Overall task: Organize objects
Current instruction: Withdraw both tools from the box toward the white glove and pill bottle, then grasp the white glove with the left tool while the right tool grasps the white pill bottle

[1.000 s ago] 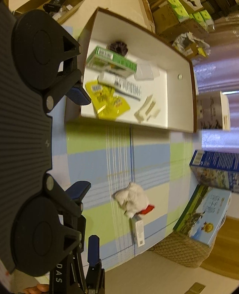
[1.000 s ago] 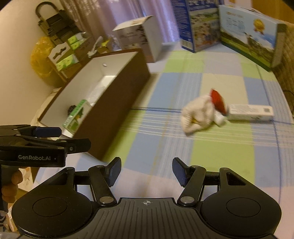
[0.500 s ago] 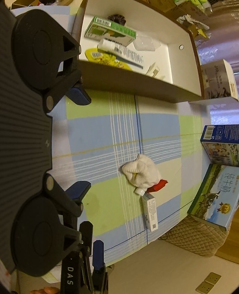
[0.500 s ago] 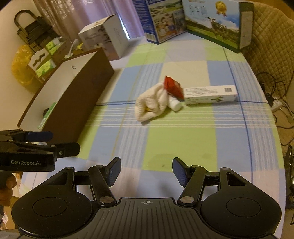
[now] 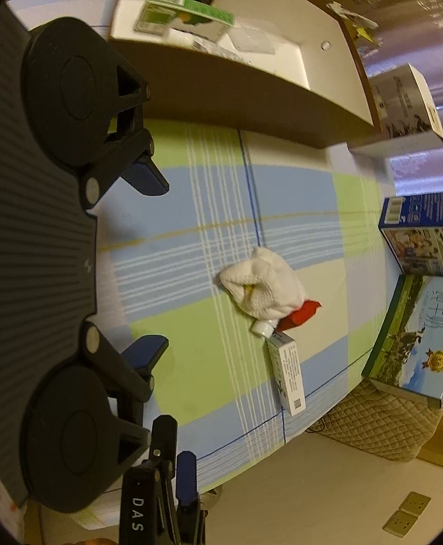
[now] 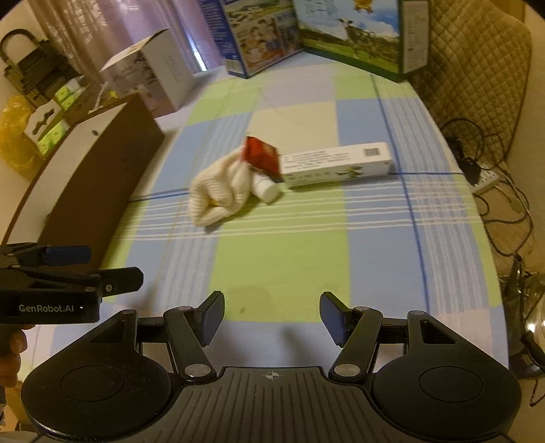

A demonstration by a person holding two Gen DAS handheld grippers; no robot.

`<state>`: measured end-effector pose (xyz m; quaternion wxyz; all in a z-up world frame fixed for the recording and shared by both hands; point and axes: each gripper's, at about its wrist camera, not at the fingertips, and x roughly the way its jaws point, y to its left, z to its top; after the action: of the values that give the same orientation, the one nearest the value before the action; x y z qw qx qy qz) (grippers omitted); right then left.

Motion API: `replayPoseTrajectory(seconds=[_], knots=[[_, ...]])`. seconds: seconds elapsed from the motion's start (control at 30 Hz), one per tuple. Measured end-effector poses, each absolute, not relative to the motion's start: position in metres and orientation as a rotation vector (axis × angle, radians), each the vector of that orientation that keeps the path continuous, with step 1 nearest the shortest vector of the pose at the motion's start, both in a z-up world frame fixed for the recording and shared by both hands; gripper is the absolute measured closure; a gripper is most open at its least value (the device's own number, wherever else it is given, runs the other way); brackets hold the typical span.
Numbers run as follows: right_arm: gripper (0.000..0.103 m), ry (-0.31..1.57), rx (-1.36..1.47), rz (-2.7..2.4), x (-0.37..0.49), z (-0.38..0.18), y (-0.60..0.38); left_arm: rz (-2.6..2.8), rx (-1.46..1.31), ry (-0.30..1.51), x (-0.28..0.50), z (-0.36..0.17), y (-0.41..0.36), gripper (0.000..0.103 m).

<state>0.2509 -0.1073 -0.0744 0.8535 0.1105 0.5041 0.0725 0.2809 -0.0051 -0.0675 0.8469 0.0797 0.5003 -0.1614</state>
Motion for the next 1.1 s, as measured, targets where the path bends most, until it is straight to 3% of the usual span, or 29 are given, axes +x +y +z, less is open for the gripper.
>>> replayPoseTrajectory(seconds=[0.23, 0.7, 1.1], knots=[[0.044, 1.061, 0.268, 0.081, 0.258, -0.081, -0.133, -0.387, 0.211, 1.021, 0.300, -0.082, -0.029, 0.024], [0.044, 1.069, 0.315, 0.020, 0.277, -0.092, -0.160, -0.414, 0.334, 0.970, 0.356, -0.119, -0.070, 0.028], [0.044, 1.090, 0.327, 0.013, 0.295, -0.105, -0.165, -0.443, 0.387, 0.945, 0.386, -0.144, -0.089, 0.046]])
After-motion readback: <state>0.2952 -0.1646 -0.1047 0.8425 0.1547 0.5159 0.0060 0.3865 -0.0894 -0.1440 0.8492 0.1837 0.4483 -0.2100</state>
